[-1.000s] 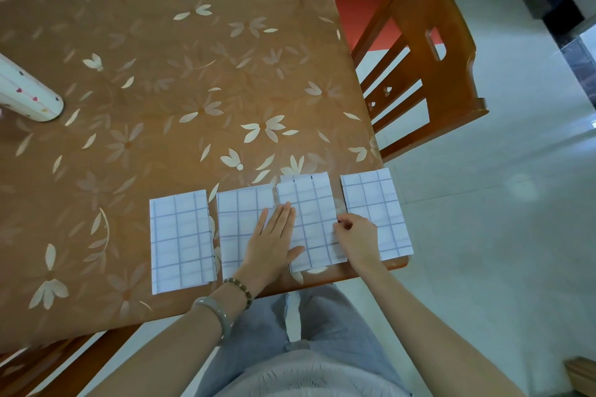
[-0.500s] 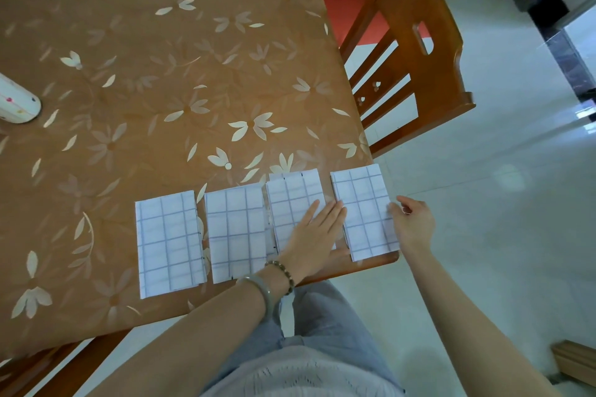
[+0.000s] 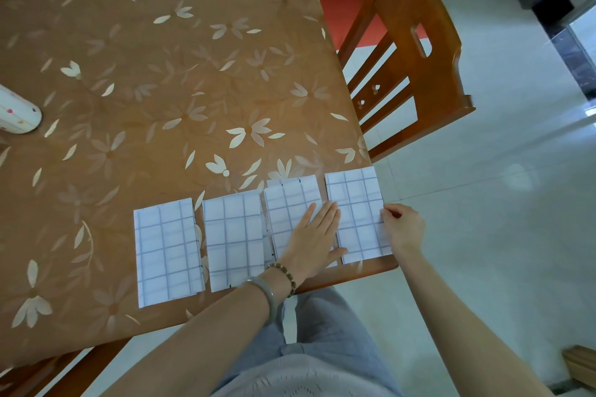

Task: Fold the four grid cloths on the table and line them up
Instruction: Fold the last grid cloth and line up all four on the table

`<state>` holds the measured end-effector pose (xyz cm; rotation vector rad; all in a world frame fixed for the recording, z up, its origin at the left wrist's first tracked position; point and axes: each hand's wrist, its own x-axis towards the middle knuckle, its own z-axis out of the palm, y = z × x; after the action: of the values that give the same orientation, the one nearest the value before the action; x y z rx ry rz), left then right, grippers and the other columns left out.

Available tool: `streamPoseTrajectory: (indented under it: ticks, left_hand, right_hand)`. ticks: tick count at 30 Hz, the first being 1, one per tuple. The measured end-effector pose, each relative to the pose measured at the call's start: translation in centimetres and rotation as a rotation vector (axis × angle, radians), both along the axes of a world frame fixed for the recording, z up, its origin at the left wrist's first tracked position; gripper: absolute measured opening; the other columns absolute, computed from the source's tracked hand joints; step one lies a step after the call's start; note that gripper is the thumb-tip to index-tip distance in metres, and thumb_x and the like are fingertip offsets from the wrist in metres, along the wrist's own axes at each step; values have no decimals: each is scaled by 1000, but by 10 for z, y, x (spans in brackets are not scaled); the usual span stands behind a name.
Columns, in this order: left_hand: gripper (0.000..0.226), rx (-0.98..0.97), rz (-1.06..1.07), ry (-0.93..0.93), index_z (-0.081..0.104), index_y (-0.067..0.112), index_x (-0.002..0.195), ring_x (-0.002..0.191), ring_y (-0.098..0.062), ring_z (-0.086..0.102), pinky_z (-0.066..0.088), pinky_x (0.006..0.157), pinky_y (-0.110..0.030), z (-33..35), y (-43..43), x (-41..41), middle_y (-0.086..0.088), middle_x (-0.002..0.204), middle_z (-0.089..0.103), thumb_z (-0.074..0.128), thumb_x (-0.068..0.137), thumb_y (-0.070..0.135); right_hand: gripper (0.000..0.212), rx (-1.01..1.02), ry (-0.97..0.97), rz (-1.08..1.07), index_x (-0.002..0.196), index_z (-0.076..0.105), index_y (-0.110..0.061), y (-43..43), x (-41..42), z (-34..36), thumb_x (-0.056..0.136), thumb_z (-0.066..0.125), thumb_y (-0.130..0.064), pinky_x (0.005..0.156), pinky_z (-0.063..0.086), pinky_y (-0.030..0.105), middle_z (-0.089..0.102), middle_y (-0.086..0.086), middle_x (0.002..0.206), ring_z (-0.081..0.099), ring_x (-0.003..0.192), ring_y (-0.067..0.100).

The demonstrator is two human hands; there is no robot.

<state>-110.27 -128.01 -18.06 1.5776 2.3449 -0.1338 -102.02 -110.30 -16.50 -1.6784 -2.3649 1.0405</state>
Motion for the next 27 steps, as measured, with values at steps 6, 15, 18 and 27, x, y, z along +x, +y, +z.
streamPoseTrajectory:
  ticks: [6, 15, 18, 27]
  left_hand:
    - [80, 22, 55, -32, 4, 7, 152, 149, -24, -3, -2, 120, -44, -5, -7, 1, -10, 162, 4, 11, 95, 62]
    - [77, 89, 450, -39, 21, 5, 149, 147, -26, 11, 10, 117, -47, -5, -110, -20, -12, 157, 23, 11, 97, 61]
    - [77, -15, 509, -57, 27, 5, 149, 145, -27, 20, 8, 116, -47, -12, -142, -21, -14, 155, 29, 10, 97, 60]
    - [73, -24, 527, -45, 25, 11, 149, 143, -30, 28, 13, 116, -50, -18, -148, -30, -12, 154, 32, 6, 97, 60]
  right_hand:
    - [19, 16, 16, 24, 98, 70, -3, -6, -5, 8, 86, 57, -7, 73, 38, 24, 68, 13, 100, 59, 86, 22]
    - [55, 370, -151, 743, 137, 44, -18, -52, 13, -6, 93, 31, -49, 103, 34, 54, 40, 21, 144, 38, 130, 41]
    - [63, 344, -290, 773, 139, 45, -18, -67, 17, -12, 98, 9, -50, 105, 28, 57, 40, 20, 145, 38, 133, 42]
    - [71, 285, -421, 781, 144, 38, -19, -69, 14, -20, 96, -3, -51, 108, 25, 55, 36, 18, 148, 33, 136, 41]
